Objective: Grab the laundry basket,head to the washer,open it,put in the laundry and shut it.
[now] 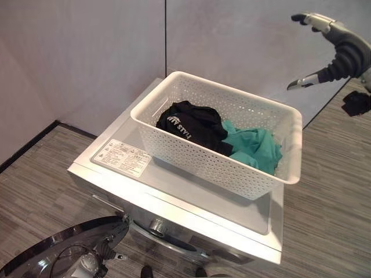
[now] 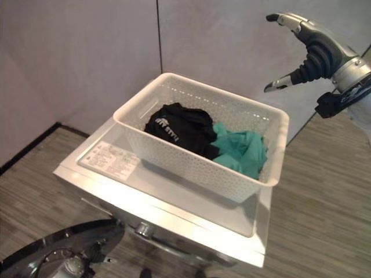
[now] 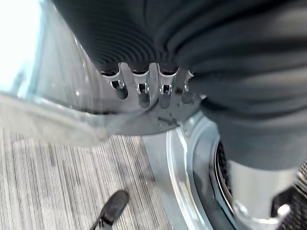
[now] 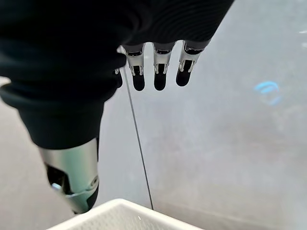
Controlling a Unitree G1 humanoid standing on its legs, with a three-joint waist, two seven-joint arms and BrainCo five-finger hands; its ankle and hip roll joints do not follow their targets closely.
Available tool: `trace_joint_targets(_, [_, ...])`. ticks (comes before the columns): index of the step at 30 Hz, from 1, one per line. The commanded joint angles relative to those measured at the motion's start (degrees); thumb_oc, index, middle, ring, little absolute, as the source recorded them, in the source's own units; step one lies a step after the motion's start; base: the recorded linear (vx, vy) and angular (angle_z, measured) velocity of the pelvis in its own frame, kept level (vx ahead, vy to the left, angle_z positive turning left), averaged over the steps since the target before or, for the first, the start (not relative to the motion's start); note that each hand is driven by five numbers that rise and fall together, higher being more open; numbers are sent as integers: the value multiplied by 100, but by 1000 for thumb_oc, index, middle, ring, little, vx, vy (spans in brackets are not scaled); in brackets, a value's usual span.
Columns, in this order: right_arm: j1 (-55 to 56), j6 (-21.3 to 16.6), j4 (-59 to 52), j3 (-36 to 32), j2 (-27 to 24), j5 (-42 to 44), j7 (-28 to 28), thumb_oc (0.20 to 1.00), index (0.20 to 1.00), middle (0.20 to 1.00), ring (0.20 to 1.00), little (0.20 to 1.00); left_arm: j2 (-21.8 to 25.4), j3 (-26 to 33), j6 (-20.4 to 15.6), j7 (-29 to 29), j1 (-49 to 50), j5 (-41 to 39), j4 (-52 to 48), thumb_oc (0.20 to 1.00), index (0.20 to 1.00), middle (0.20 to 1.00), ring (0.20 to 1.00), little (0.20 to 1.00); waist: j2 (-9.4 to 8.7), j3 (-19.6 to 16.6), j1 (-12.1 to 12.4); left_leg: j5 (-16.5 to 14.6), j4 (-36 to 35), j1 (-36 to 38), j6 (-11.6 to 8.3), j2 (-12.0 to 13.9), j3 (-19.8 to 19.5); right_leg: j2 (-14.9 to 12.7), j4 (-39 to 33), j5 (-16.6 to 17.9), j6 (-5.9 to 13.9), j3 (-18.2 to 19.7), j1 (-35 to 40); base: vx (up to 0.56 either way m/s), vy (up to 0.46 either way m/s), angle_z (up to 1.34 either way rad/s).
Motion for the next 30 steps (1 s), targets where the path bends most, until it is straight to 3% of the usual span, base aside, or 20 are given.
trace_joint_targets(1, [78,53,14,269,-221,150,371,1000,1000,1000,1000,1000,72,-158,-138,-4,-87,-159,443,1000,1000,1000,1000,1000,-66,-404,253,-454,110,390,-263,583,200,-760,-1,442,680,-240,-712,23,35,-10])
trace_joint_targets(15, [-477,161,16,1556,-1,14,839,1000,1000,1000,1000,1000,-65,-197,-96,-34,-42,-267,707,1000,1000,1000,1000,1000,-130,-274,365,-454,110,342,-278,612,20,-785,143,313,677,-423,-679,20,12,6])
trace_joint_targets(17, [-899,225,216,2126,-153,-129,999,1000,1000,1000,1000,1000,-59,-179,-89,-70,-13,-339,693,1000,1000,1000,1000,1000,-183,-202,419,-434,110,246,-296,627,-76,-786,169,285,683,-517,-708,10,25,6])
trace_joint_targets(21, [-1112,262,386,2493,-341,-242,1129,1000,1000,1000,1000,1000,-32,-171,-95,-85,7,-405,650,1000,1000,1000,1000,1000,-245,-134,442,-416,110,159,-309,639,-155,-783,185,255,678,-565,-731,6,12,12])
trace_joint_targets(24, [-1487,392,675,3284,-652,-310,1562,1000,1000,1000,1000,1000,45,-243,-96,-140,6,-476,557,1000,1000,1000,1000,1000,-392,-1,548,-368,110,-1,-332,666,-301,-770,220,211,666,-667,-773,-13,-9,18])
trace_joint_targets(30, [-2377,556,507,4917,-1264,-476,2368,1000,1000,1000,1000,1000,59,-269,-97,-236,-3,-512,515,1000,1000,1000,1000,1000,-511,212,600,-301,110,-192,-375,714,-501,-762,264,176,650,-791,-841,-5,-15,20])
